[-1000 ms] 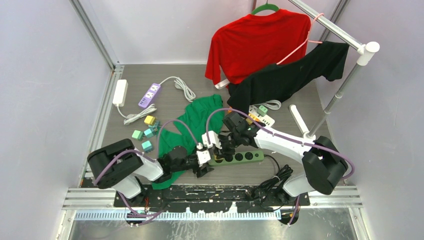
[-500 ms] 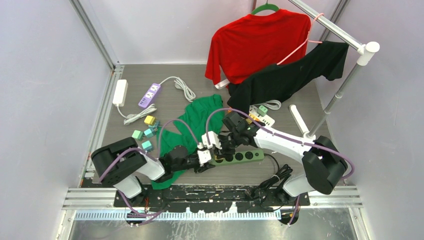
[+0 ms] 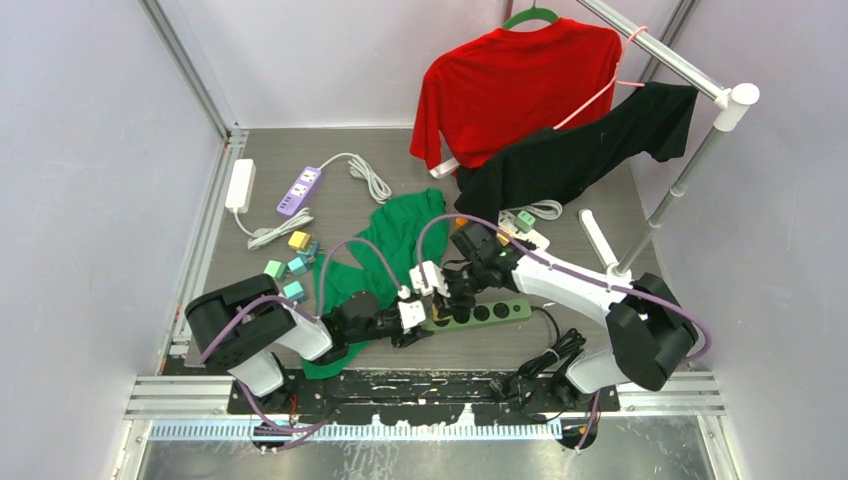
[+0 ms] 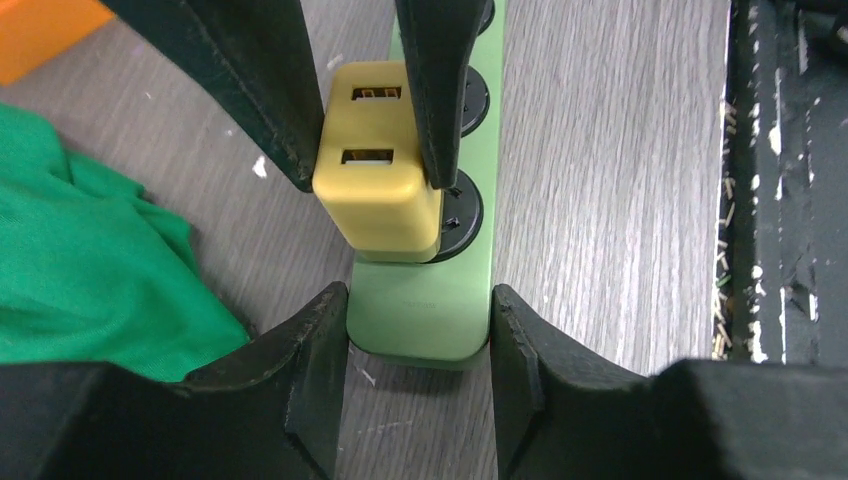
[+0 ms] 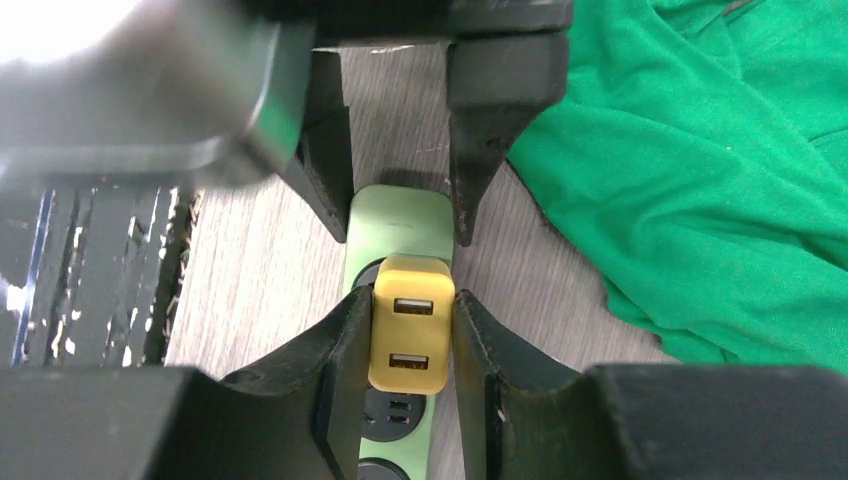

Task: Pull the plug off the socket
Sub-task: Remove the plug from the socket.

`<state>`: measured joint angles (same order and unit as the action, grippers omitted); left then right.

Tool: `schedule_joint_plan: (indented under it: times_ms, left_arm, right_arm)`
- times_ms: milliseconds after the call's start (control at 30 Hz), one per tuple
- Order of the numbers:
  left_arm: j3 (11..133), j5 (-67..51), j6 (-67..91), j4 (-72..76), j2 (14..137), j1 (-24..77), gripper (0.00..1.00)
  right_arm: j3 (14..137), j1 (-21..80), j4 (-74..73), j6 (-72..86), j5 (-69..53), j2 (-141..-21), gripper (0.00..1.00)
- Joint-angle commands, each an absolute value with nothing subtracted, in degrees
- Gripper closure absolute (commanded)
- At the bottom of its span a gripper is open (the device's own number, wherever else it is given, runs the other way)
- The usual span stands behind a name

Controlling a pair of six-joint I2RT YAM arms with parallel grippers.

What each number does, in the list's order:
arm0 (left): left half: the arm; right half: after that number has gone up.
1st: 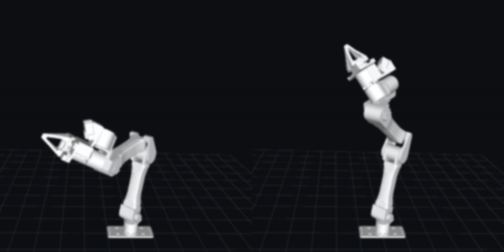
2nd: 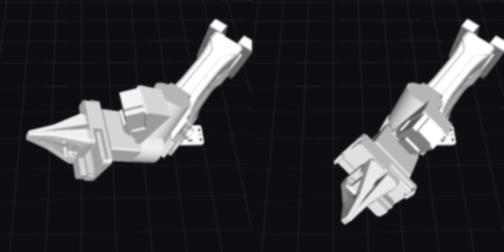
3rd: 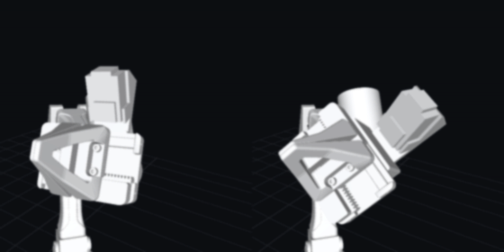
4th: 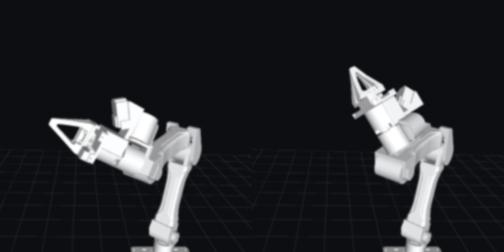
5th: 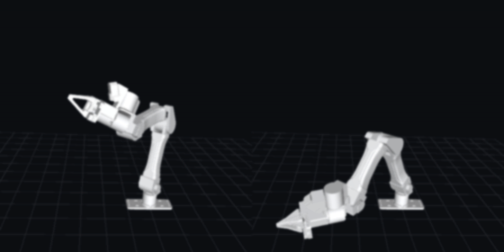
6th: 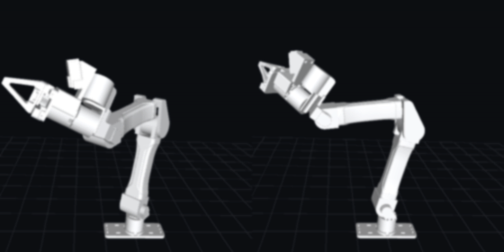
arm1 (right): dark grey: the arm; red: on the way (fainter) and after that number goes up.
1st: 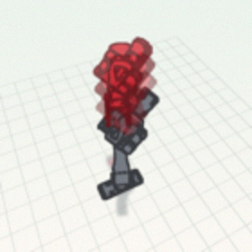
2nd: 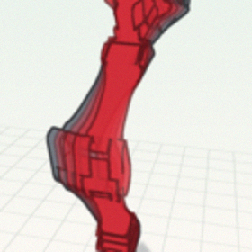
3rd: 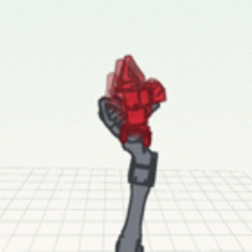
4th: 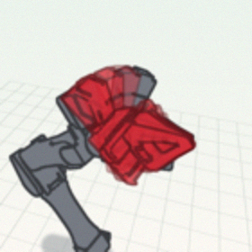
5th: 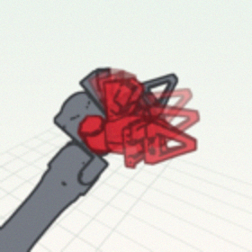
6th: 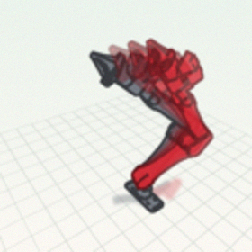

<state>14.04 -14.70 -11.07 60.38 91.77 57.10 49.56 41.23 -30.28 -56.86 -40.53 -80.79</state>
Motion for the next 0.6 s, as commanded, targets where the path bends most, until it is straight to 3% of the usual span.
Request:
schedule_joint_plan:
  times_ms: [0,167,400,567]
  left_arm:
    - [15.0,-12.9,-12.4,61.1,92.4,56.7,1.00]
    - [14.3,-11.1,-12.5,61.2,92.6,56.7,1.00]
    - [13.8,-11.8,-12.3,65.2,95.7,55.6,1.00]
    - [14.2,-12.4,-12.0,65.4,97.1,55.6,1.00]
  right_arm:
    - [51.3,44.5,-21.2,-41.2,-36.5,-83.9,0.99]
    - [50.8,40.8,-20.1,-42.5,-31.8,-83.0,0.99]
    - [46.5,35.6,-42.8,-75.5,-44.5,-77.7,0.99]
    - [48.8,42.8,-36.0,-64.2,-45.4,-80.9,0.99]
